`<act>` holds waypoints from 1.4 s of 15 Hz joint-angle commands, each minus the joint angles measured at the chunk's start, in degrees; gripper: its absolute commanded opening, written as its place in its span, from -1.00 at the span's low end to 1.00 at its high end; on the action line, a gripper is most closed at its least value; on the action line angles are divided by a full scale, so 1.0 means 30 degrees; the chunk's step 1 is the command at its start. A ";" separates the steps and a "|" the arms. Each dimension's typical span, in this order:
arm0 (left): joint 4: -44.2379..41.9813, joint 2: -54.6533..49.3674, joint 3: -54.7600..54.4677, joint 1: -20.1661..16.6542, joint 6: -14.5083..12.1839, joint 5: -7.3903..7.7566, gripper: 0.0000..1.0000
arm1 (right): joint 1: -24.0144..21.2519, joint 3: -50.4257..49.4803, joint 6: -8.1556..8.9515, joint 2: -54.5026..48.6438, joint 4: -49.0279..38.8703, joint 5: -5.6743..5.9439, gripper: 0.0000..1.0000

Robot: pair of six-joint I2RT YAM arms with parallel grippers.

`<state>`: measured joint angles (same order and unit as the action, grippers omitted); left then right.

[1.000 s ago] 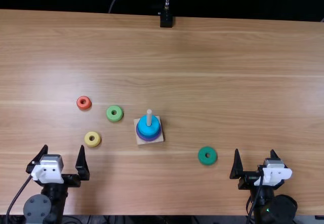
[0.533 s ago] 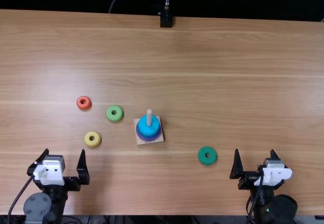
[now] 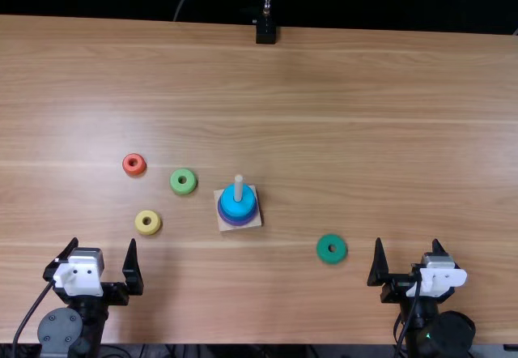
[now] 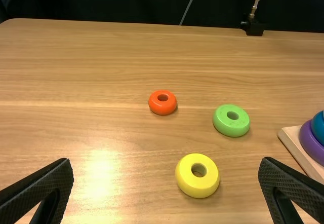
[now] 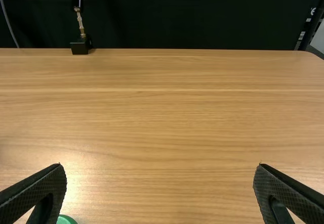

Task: Build the Hanoi tower: stack the rings onto the peg from bottom to top in this color order: purple, dark blue, light blue, dark green, light green, yellow, orange.

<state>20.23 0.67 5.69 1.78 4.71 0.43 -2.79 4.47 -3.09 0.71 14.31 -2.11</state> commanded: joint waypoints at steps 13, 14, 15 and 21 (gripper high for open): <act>0.1695 -0.0222 -0.1898 -0.0154 -0.0199 0.0069 1.00 | -0.0155 -0.1226 -0.0059 -0.0237 0.1686 -0.0070 1.00; 0.1695 -0.0222 -0.1898 -0.0154 -0.0199 0.0069 1.00 | -0.0126 -0.1138 -0.0235 -0.0237 0.1440 0.0070 1.00; 0.1695 -0.0222 -0.1898 -0.0154 -0.0199 0.0069 1.00 | -0.0272 -0.0728 -0.0200 -0.0237 0.1369 0.0070 1.00; 0.1695 -0.0222 -0.1898 -0.0154 -0.0199 0.0069 1.00 | -0.0419 0.5160 -0.0164 0.3191 -0.0142 0.0105 1.00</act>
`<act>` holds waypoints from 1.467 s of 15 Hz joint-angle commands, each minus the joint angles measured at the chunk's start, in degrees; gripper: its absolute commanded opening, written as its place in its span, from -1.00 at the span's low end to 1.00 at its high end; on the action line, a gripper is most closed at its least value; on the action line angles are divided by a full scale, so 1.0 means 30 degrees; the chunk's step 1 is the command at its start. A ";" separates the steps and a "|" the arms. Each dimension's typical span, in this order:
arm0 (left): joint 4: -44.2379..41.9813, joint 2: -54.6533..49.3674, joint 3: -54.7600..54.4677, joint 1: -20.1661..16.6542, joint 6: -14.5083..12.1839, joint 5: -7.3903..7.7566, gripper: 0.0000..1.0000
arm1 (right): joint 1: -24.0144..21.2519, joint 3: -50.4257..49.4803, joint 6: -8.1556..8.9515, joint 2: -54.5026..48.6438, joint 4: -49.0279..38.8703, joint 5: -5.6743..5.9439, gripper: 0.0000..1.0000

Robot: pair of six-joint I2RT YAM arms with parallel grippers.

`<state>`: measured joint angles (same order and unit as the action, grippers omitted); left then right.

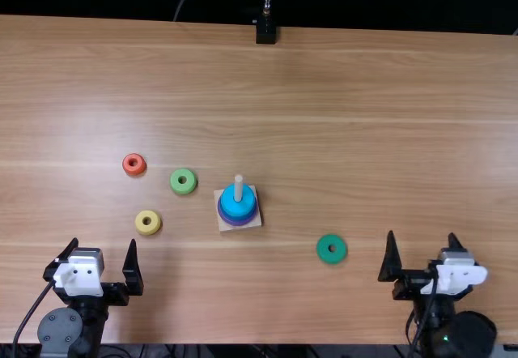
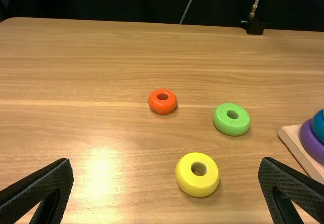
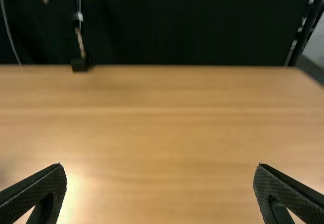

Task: Build the Hanoi tower: stack the rings onto the peg from bottom to top in this color order: purple, dark blue, light blue, dark green, light green, yellow, orange.

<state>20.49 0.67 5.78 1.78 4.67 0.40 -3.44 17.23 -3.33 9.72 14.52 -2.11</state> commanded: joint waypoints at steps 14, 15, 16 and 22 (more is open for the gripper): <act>0.1607 -0.0222 -0.1927 -0.0154 -0.0184 0.0076 1.00 | 0.5161 1.5994 0.0127 2.0199 1.4621 0.0492 1.00; 0.1607 -0.0222 -0.1927 -0.0154 -0.0184 0.0076 1.00 | 0.5190 1.5994 0.0162 2.0668 1.4832 0.0598 1.00; 0.1607 -0.0222 -0.1927 -0.0154 -0.0184 0.0076 1.00 | 0.5190 1.5964 0.0338 2.1371 1.4797 0.0598 1.00; 0.1607 -0.0222 -0.1927 -0.0154 -0.0184 0.0076 1.00 | 0.5190 1.5056 0.3924 2.4008 1.4586 0.0598 1.00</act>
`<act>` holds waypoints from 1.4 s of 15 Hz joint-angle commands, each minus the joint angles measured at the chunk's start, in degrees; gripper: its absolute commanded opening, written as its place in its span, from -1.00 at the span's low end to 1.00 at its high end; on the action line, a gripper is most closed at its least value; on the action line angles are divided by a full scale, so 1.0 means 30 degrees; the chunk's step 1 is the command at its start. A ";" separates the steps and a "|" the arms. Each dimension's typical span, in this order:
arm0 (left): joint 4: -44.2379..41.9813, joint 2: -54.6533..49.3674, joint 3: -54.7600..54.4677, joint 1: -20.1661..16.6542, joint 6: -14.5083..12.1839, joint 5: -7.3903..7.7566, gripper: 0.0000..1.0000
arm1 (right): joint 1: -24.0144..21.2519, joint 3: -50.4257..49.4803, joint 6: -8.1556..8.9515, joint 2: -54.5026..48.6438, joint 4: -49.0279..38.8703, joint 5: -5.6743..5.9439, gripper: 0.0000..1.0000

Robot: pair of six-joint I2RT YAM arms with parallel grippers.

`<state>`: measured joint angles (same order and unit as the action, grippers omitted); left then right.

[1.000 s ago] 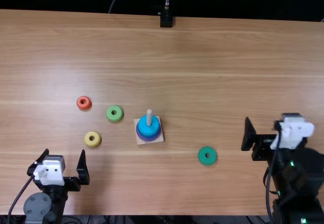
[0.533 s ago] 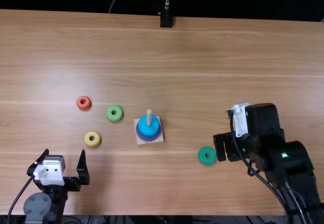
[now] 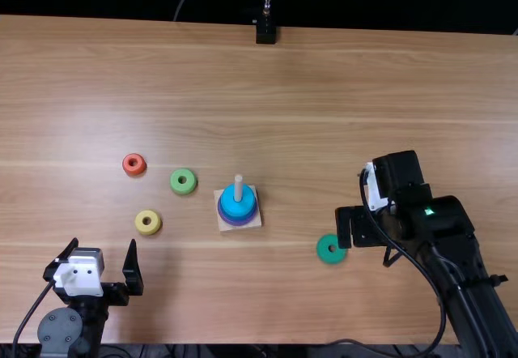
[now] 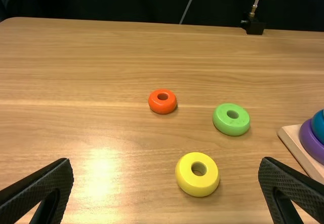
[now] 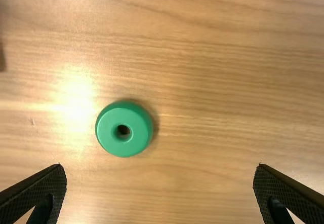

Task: Build the Hanoi tower: stack the rings onto the peg from bottom to top in this color order: purple, dark blue, light blue, dark green, light green, yellow, orange.

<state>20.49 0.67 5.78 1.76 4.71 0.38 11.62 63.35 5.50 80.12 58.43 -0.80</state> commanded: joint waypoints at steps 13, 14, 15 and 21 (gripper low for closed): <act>0.1607 -0.0222 -0.1927 -0.0147 -0.0199 0.0083 1.00 | 0.2661 -0.0815 0.1086 0.3968 -0.1036 0.0160 1.00; 0.1607 -0.0222 -0.1927 -0.0147 -0.0199 0.0083 1.00 | 0.2895 -0.0815 0.1086 0.4232 -0.1071 0.0160 1.00; 0.1607 -0.0222 -0.1927 -0.0147 -0.0199 0.0083 1.00 | 0.3100 -0.0815 0.1367 0.4437 -0.1071 0.0160 1.00; 0.1607 -0.0222 -0.1927 -0.0147 -0.0199 0.0083 1.00 | 0.3188 -0.1108 0.2633 0.5931 -0.1247 0.0125 1.00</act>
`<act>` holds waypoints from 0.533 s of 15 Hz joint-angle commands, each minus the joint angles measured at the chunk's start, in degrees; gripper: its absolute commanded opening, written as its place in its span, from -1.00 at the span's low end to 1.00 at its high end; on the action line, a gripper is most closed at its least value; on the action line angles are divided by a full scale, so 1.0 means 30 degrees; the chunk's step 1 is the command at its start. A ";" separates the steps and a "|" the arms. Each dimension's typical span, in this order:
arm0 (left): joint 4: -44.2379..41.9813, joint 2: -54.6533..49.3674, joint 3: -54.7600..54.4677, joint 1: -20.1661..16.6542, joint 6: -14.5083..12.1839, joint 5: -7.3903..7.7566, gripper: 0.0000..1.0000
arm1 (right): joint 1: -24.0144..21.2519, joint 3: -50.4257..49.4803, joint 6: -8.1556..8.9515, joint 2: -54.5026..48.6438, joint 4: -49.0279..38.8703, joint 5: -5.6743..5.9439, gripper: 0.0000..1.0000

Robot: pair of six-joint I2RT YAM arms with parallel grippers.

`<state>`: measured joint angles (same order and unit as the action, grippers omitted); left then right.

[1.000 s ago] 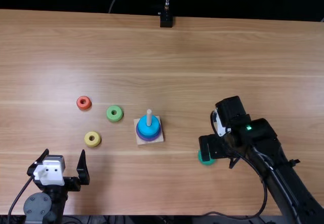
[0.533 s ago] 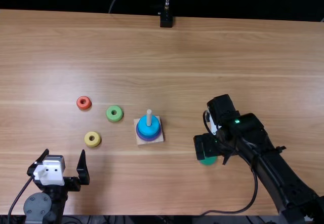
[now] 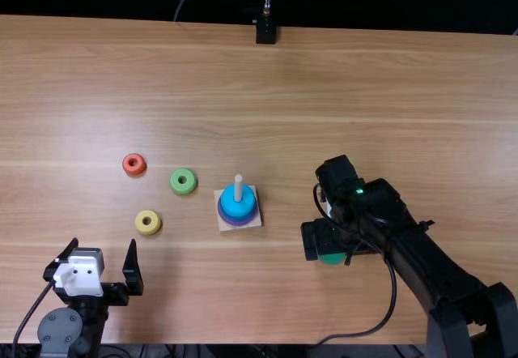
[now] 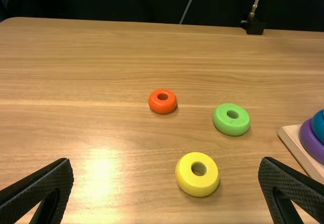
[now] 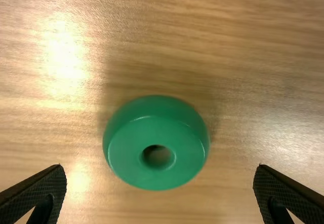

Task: Build the Hanoi tower: stack the rings onto the peg from bottom to top in this color order: purple, dark blue, light blue, dark green, light green, yellow, orange.

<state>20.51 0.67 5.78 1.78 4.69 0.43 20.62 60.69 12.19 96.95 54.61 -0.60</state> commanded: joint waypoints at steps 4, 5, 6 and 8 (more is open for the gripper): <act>0.1600 -0.0222 -0.1927 -0.0154 -0.0192 0.0069 1.00 | 0.0216 -0.0248 0.0473 0.0673 -0.0429 0.0060 1.00; 0.1600 -0.0222 -0.1927 -0.0154 -0.0192 0.0069 1.00 | 0.0216 -0.0248 0.0473 0.0878 -0.0464 0.0060 1.00; 0.1600 -0.0222 -0.1927 -0.0154 -0.0192 0.0069 1.00 | 0.0216 -0.0248 0.0473 0.1054 -0.0604 0.0060 1.00; 0.1600 -0.0222 -0.1927 -0.0154 -0.0192 0.0069 1.00 | 0.0245 -0.0365 0.0509 0.1142 -0.1132 0.0060 1.00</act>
<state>20.49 0.67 5.78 1.78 4.69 0.40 20.62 60.25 12.75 99.81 51.33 -0.62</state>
